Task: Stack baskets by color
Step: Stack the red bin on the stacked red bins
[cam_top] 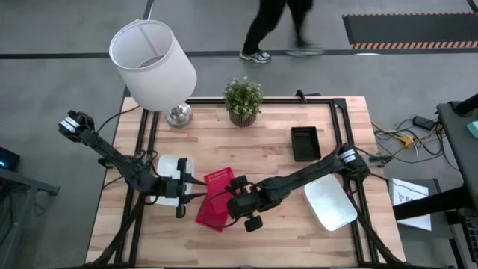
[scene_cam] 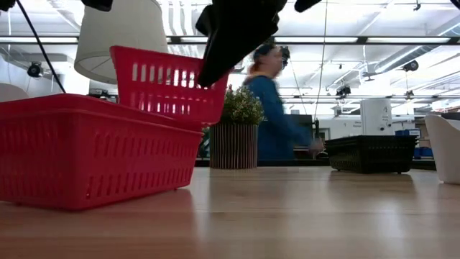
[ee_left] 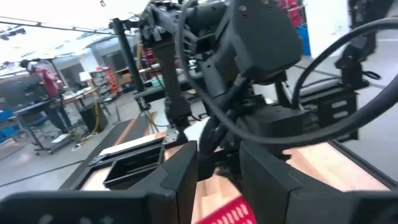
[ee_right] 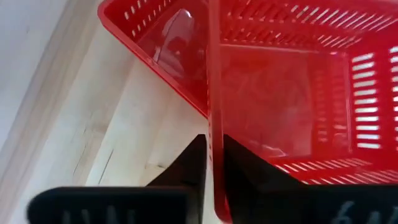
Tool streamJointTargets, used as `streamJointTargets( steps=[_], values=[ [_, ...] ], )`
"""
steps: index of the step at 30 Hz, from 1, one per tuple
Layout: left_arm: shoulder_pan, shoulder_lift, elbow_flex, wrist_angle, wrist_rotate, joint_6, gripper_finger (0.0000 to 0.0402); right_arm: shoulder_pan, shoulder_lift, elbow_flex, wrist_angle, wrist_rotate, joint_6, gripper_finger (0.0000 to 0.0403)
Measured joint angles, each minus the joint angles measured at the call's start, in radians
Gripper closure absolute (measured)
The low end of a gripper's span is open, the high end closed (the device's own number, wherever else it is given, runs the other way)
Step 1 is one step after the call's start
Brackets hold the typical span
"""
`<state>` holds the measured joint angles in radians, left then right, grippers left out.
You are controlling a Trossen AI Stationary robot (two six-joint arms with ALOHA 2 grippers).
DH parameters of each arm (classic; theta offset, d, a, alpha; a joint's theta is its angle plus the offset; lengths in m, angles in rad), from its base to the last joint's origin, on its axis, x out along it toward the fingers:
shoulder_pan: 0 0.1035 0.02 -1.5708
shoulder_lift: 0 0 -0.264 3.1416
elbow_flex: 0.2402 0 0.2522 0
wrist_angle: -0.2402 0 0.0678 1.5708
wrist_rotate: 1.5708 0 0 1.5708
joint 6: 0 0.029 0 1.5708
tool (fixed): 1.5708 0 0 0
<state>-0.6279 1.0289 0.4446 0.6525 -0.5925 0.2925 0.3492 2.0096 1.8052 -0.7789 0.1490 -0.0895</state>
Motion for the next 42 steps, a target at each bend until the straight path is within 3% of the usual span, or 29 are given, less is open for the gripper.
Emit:
streamJointTargets(
  steps=[12,27,33,42],
  values=[
    [-0.021,0.125,0.006,0.072,0.0,-0.089,0.0297,0.002,-0.008,0.008,0.004,0.0,0.011,0.0282],
    [-0.02,0.239,0.128,0.068,-0.01,-0.131,0.0297,0.05,-0.146,-0.014,-0.066,-0.047,0.004,0.0267],
    [-0.02,0.258,0.212,-0.066,-0.013,-0.25,0.0297,0.066,-0.257,-0.167,0.006,-0.045,-0.013,0.0275],
    [-0.015,0.347,0.422,-0.464,-0.016,-0.499,0.0297,0.06,-0.478,-0.557,0.425,-0.042,-0.157,0.0276]
  ],
)
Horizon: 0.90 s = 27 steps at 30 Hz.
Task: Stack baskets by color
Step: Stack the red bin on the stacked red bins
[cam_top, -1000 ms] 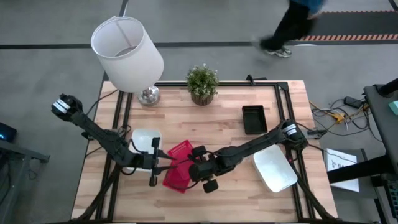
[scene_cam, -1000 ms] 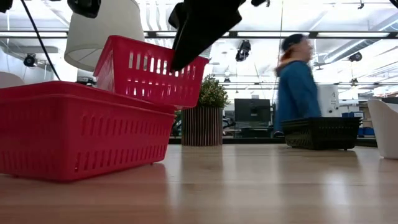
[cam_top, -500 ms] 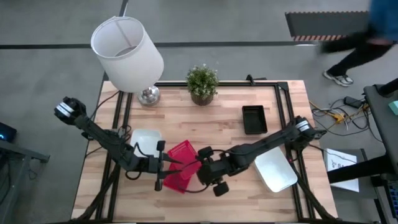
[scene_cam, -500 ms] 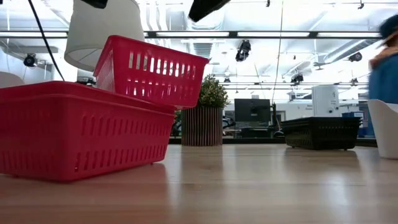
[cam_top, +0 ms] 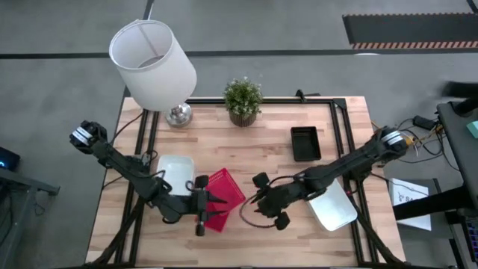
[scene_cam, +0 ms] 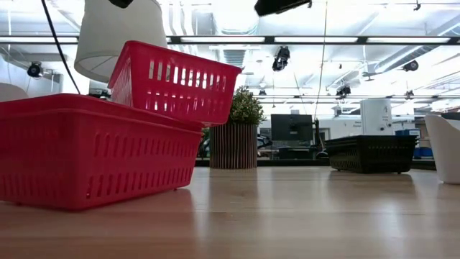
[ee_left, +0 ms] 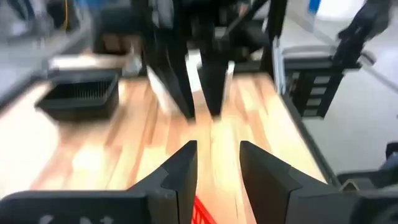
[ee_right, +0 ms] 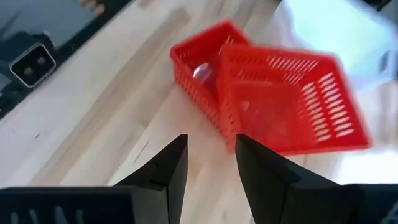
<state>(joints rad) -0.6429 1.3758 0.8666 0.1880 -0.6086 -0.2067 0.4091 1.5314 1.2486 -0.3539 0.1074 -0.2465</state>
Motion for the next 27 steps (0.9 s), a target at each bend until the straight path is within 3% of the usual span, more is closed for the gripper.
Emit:
streamJointTargets(
  steps=[6,13,19,27],
  values=[
    [0.008,0.102,0.2,-0.352,0.022,-0.18,0.0297,-0.003,-0.183,-0.21,0.225,0.054,-0.089,0.0281],
    [0.069,0.226,0.406,-0.583,0.195,-0.309,0.0297,-0.003,-0.389,-0.363,0.293,0.053,-0.12,0.0285],
    [0.131,0.289,0.482,-0.687,0.294,-0.315,0.029,-0.003,-0.542,-0.474,0.319,0.053,-0.121,0.0286],
    [0.227,0.301,0.459,-0.674,0.26,-0.337,0.023,-0.004,-0.681,-0.551,0.322,0.087,-0.139,0.0291]
  ],
)
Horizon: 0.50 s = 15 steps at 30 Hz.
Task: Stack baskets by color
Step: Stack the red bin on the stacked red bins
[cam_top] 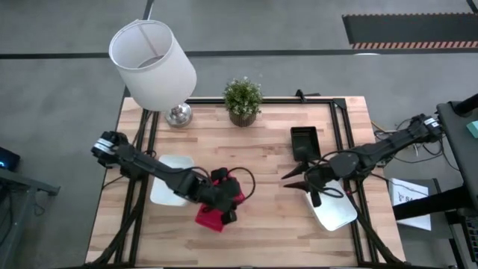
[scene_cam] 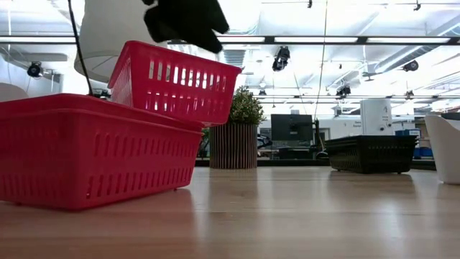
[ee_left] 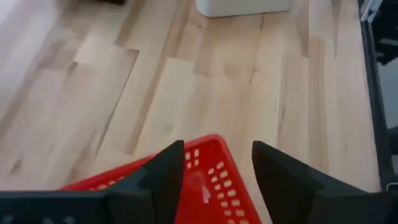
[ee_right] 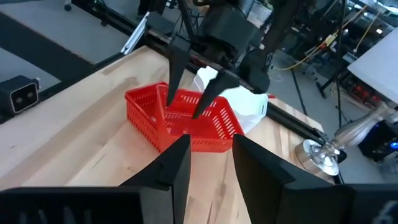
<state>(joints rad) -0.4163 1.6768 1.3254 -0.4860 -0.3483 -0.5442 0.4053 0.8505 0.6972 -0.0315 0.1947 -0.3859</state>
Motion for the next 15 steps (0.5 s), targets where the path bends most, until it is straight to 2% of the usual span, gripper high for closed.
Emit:
streamJointTargets(
  steps=[4,15],
  values=[
    [0.013,0.024,-0.005,0.003,0.078,0.0,0.0222,0.0,-0.034,-0.015,0.002,0.009,-0.02,0.0291],
    [0.007,0.086,-0.009,-0.029,0.105,-0.079,0.0224,0.0,-0.038,-0.017,-0.001,0.018,-0.055,0.0291]
  ],
)
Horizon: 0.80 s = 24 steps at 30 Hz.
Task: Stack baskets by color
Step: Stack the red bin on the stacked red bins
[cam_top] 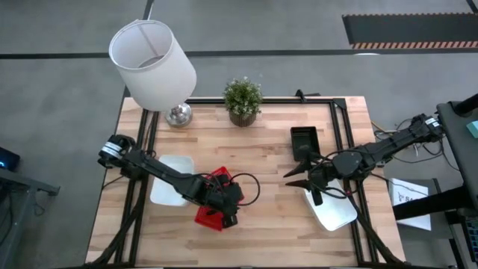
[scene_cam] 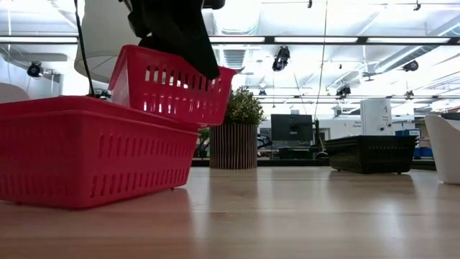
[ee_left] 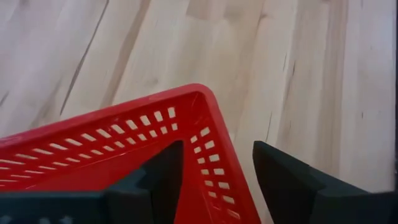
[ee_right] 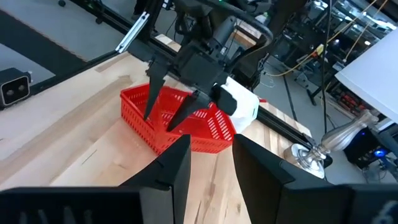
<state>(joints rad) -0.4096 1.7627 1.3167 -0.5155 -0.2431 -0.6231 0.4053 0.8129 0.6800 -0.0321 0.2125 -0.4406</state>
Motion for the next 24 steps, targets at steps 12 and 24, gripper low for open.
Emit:
streamJointTargets(
  steps=[12,24],
  values=[
    [-0.038,-0.012,0.001,-0.038,0.007,0.042,0.039,0.0,0.001,0.0,0.007,0.0,-0.006,0.0291],
    [-0.217,-0.182,0.011,-0.203,0.048,0.512,0.0401,0.0,0.001,0.0,0.007,0.001,-0.006,0.0291]
  ],
)
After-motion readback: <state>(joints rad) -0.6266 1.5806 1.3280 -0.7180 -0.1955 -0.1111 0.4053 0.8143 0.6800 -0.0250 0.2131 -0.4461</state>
